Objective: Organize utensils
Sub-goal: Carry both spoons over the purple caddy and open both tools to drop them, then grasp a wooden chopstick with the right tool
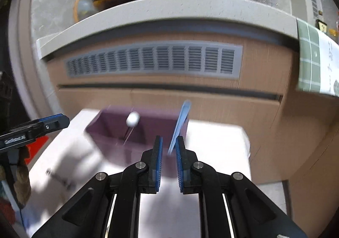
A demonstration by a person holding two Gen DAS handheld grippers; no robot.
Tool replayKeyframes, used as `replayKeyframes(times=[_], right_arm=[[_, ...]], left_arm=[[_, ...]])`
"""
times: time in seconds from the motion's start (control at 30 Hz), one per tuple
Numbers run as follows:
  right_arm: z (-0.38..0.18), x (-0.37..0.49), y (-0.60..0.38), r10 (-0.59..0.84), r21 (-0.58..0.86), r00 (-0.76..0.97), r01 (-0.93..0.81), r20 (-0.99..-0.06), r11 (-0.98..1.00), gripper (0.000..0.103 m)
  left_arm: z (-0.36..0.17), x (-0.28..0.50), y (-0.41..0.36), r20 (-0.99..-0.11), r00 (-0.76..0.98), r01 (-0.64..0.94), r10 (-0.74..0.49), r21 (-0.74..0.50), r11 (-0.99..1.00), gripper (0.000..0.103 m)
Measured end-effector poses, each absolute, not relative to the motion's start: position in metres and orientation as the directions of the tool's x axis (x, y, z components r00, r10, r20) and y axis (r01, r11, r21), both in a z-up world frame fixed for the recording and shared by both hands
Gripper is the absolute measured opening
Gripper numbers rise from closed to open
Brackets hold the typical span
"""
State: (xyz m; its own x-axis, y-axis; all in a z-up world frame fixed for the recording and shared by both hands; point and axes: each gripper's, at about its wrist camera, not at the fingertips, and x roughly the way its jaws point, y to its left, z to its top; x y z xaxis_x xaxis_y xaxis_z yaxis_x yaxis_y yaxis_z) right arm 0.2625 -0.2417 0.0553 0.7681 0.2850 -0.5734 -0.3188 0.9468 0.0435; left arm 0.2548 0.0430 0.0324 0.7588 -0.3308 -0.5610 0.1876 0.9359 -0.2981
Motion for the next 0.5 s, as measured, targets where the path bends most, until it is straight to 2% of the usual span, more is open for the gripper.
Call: replayKeyframes(times=[0.13,0.27,0.4,0.5], right_arm=[[0.031,0.226,-0.234,0.297,0.022,0.713,-0.368,-0.635,0.930,0.012],[-0.004,0.205,-0.224,0.329,0.045,0.619,-0.428,-0.713,0.903,0.012],[-0.033,0.194,-0.201,0.319,0.024,0.548,-0.479,-0.773,0.878,0.012],[-0.042,0.196,-0.192,0.303,0.022,0.530,-0.471,-0.792,0.882,0.012]], left_arm=[[-0.002,0.212,0.077,-0.636,0.720,0.083,-0.278,-0.318,0.944,0.047],[-0.032,0.169,0.111,-0.669,0.701,-0.037,-0.247,-0.380,0.924,0.047],[-0.041,0.144,0.122,-0.680,0.719,-0.115,-0.144,-0.321,0.940,0.047],[-0.038,0.136,0.122,-0.676,0.726,-0.111,-0.122,-0.292,0.950,0.047]])
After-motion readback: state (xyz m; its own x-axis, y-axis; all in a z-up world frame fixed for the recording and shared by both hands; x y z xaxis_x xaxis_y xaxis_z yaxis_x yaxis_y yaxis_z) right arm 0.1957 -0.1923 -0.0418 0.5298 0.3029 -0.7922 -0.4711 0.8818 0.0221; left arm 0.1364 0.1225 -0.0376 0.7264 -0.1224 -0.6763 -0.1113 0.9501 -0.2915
